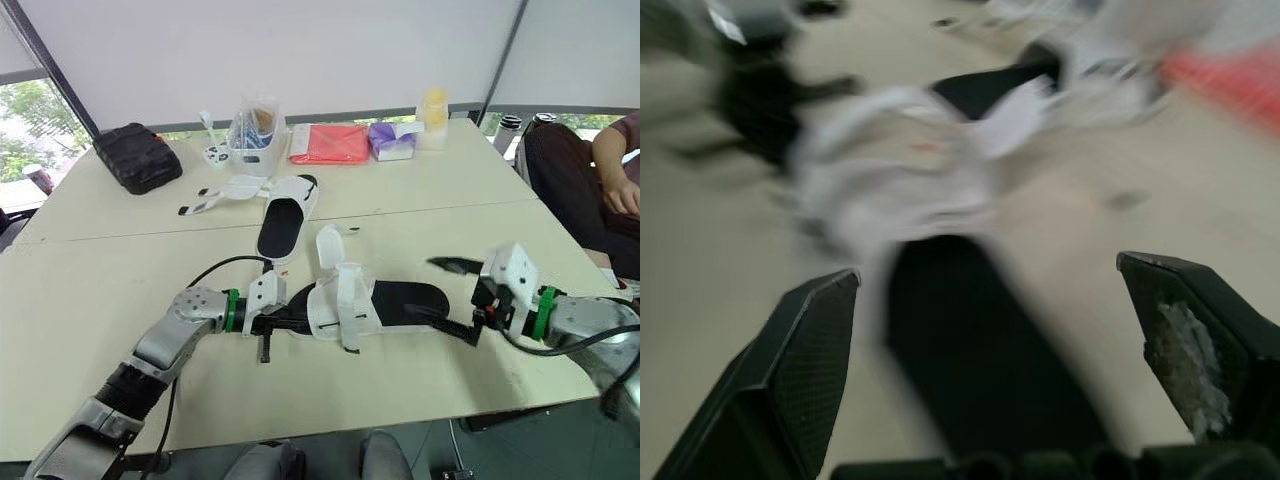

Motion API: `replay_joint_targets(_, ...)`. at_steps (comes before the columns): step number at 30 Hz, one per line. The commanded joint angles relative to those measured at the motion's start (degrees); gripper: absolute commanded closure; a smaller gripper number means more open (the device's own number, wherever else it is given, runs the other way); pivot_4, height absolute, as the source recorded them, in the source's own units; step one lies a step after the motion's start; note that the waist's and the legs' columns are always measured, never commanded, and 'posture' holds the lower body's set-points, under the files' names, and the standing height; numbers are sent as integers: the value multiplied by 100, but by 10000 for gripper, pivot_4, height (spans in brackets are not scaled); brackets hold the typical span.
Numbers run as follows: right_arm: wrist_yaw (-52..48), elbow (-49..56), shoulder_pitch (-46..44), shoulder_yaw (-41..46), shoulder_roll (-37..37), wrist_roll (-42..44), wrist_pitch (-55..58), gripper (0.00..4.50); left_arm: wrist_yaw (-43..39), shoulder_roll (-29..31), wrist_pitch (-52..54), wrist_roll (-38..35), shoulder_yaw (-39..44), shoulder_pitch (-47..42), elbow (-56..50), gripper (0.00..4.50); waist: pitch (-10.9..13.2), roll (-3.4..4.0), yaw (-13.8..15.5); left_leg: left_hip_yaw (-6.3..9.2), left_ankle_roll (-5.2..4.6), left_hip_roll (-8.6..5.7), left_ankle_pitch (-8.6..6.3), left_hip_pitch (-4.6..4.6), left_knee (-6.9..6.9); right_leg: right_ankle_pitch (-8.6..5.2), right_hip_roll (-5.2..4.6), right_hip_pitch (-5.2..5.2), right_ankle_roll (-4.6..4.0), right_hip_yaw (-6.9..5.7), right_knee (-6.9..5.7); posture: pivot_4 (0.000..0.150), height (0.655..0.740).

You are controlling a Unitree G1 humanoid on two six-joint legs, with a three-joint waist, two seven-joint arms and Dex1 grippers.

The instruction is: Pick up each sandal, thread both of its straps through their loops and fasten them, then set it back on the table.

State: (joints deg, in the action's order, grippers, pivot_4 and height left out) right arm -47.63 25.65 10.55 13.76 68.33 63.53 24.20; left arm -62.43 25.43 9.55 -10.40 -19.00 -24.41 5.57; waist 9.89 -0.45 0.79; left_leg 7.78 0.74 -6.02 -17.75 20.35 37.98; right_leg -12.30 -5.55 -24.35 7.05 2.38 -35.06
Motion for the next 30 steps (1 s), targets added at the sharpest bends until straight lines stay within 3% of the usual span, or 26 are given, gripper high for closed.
replay_joint_targets(1, 35, 662, 254, 329, -11, 795, 900, 285, 72, 16, 22, 164, -23, 11, 117, 45000, 1, -1, 3, 0, 0, -1, 0, 1, 1, 0, 0, 0, 1, -1, 0, 1500, 7400)
replay_joint_targets(5, 138, 1090, 419, -101, -280, 37, 1091, 285, 98, -16, 0, 198, -35, -19, 144, 45000, 1, -4, 7, -2, -1, -3, -1, 1, 3, 0, -1, 0, 8, -7, 0, 1500, 7400)
replay_joint_targets(11, 692, 601, -106, -1200, -1369, -1214, 1124, 285, 137, -72, -43, 266, -49, -61, 165, 45000, -3, -15, 20, -4, 0, -5, -1, 2, 11, 6, -1, 0, 19, -7, 1, 1500, 7400)
replay_joint_targets(22, 748, 268, -806, -1552, -2587, -1114, 1806, 285, 214, -108, 11, 285, -59, -14, 106, 45000, -3, -14, 3, -1, 0, -6, -1, 1, 10, 6, 0, -3, 19, -7, 0, 1500, 7400)
replay_joint_targets(25, 691, 210, -940, -1832, -2743, -1235, 2038, 8442, 240, -130, 4, 291, -72, 3, 93, 45000, -3, -17, 3, -1, 0, -8, -1, 3, 10, 6, -1, -3, 19, -7, 0, 1500, 7400)
replay_joint_targets(30, 1049, -42, -1214, -1652, -3303, -1103, 2268, 30096, 276, -144, 10, 292, -60, 15, 81, 45000, -4, -16, 11, 1, 0, -8, -1, 2, 9, 6, 0, -4, 19, -8, -1, 1500, 7400)
